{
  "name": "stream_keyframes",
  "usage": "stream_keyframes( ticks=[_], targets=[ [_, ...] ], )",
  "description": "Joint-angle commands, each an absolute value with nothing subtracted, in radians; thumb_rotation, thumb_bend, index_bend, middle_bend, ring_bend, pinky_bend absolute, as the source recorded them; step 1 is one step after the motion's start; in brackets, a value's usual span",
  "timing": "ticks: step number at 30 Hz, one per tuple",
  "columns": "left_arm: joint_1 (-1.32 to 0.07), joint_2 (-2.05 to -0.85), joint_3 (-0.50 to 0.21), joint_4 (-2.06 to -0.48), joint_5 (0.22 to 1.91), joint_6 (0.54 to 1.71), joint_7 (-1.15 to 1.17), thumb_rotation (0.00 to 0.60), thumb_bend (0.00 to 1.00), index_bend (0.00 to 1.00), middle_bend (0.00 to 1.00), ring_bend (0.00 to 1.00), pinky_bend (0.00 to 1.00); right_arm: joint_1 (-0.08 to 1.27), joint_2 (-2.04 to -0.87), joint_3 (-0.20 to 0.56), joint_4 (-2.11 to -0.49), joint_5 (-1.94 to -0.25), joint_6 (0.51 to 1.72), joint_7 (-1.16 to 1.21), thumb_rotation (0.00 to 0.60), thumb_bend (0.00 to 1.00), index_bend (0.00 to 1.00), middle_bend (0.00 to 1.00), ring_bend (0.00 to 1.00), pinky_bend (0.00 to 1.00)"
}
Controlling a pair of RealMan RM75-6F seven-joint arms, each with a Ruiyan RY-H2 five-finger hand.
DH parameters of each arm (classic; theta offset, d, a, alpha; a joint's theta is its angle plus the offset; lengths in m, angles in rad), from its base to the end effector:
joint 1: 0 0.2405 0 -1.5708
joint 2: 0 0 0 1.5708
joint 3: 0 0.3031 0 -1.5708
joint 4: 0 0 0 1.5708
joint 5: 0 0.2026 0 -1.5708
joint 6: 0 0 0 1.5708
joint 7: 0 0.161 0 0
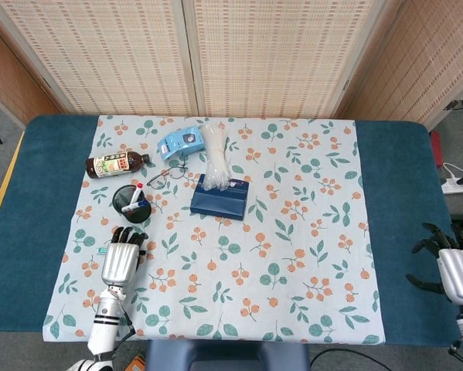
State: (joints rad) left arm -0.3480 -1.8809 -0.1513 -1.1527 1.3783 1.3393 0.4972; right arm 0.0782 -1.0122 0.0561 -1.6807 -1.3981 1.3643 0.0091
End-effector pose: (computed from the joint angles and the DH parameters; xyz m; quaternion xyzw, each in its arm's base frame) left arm -0.2685 0.2923 -0.0626 -0.6570 -0.3211 -0.3535 0.5834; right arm -0.3645 -0.1974 0.2083 0.5851 -0.4364 0.3309 0.5981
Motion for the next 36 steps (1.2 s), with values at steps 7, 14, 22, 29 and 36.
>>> stream_keyframes(
  ticks=[7, 14, 22, 29, 36],
  targets=[
    [-0.353, -1.882, -0.156, -1.104, 1.326, 1.290, 0.469, 0.600, 0.30, 0.36, 0.37, 0.20, 0.19, 0.080, -1.015, 0.056, -1.683, -1.393, 1.362, 0.001, 0.600, 0.00, 0.48, 0.14, 0.25, 0.04],
    [-0.357, -1.897, -0.156, -1.059, 1.321, 1.291, 0.447, 0.600, 0.30, 0.41, 0.43, 0.22, 0.19, 0.082, -1.016, 0.056, -1.681, -1.390, 1.357, 0.000, 0.600, 0.00, 0.48, 0.14, 0.26, 0.04],
    [-0.354, -1.916, -0.154, -1.022, 1.320, 1.312, 0.448, 0.600, 0.30, 0.60, 0.66, 0.30, 0.21, 0.080, -1.014, 0.058, -1.676, -1.389, 1.361, 0.009, 0.600, 0.00, 0.49, 0.15, 0.28, 0.04],
    [-0.343, -1.916, -0.150, -1.009, 1.332, 1.347, 0.426, 0.600, 0.30, 0.60, 0.68, 0.31, 0.21, 0.080, -1.016, 0.058, -1.675, -1.394, 1.365, 0.008, 0.600, 0.00, 0.50, 0.15, 0.29, 0.04],
    [-0.297, -1.685, -0.176, -1.311, 1.399, 1.506, 0.466, 0.600, 0.30, 0.60, 0.68, 0.31, 0.22, 0.075, -1.017, 0.062, -1.669, -1.400, 1.381, 0.028, 0.600, 0.00, 0.51, 0.15, 0.29, 0.04]
  ],
)
